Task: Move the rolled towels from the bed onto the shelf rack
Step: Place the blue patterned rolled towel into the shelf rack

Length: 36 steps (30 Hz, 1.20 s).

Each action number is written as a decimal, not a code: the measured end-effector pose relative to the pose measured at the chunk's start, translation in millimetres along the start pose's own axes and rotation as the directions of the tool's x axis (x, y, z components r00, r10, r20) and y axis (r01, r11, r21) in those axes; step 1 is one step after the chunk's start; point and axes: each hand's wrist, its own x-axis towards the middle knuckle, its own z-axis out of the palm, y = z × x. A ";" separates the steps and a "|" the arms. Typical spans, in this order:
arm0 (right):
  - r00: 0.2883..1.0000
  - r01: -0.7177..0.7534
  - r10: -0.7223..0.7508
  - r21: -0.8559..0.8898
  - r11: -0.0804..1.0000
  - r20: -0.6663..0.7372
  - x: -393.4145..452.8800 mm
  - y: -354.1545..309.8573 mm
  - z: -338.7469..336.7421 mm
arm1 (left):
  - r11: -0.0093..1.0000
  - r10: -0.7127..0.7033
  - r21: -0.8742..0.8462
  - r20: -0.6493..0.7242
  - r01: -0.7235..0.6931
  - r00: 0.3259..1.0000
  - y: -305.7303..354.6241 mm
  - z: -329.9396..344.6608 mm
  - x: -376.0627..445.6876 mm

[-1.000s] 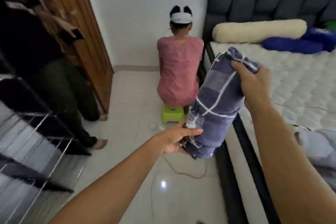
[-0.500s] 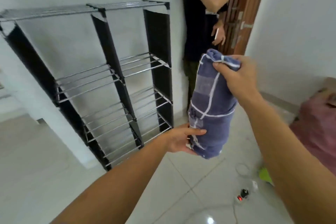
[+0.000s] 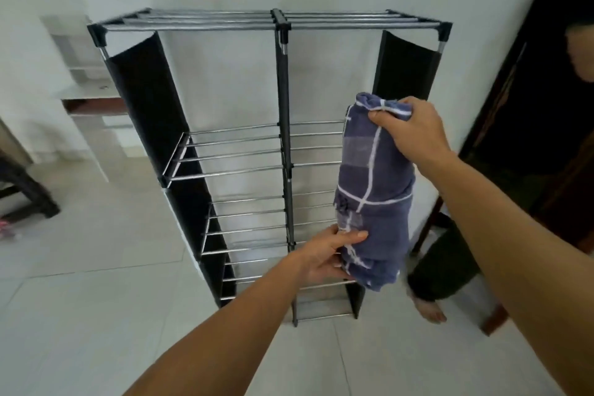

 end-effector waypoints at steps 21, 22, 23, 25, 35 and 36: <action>0.959 -0.240 0.239 -0.008 0.971 0.151 308.1 119.6 116.6 | 0.995 0.104 0.027 -0.276 -0.100 0.956 145.6 -26.4 204.0; 0.948 -0.274 0.274 -0.024 0.961 0.165 312.2 128.3 119.7 | 0.996 0.090 0.019 -0.293 -0.088 0.952 147.9 -24.4 207.5; 0.939 -0.299 0.302 -0.041 0.953 0.162 315.9 136.3 121.8 | 0.997 0.076 0.022 -0.306 -0.073 0.949 151.0 -22.7 210.6; 0.934 -0.324 0.328 -0.052 0.945 0.143 323.6 146.6 126.3 | 0.998 0.051 0.046 -0.324 -0.038 0.945 156.9 -20.9 216.3; 0.940 -0.278 0.320 -0.283 0.918 0.115 312.0 150.9 149.2 | 0.994 0.051 0.110 -0.409 -0.006 0.911 160.7 -14.3 227.3; 0.946 -0.255 0.304 -0.317 0.913 0.114 310.0 154.9 150.9 | 0.992 0.062 0.122 -0.416 -0.012 0.907 158.9 -14.1 227.0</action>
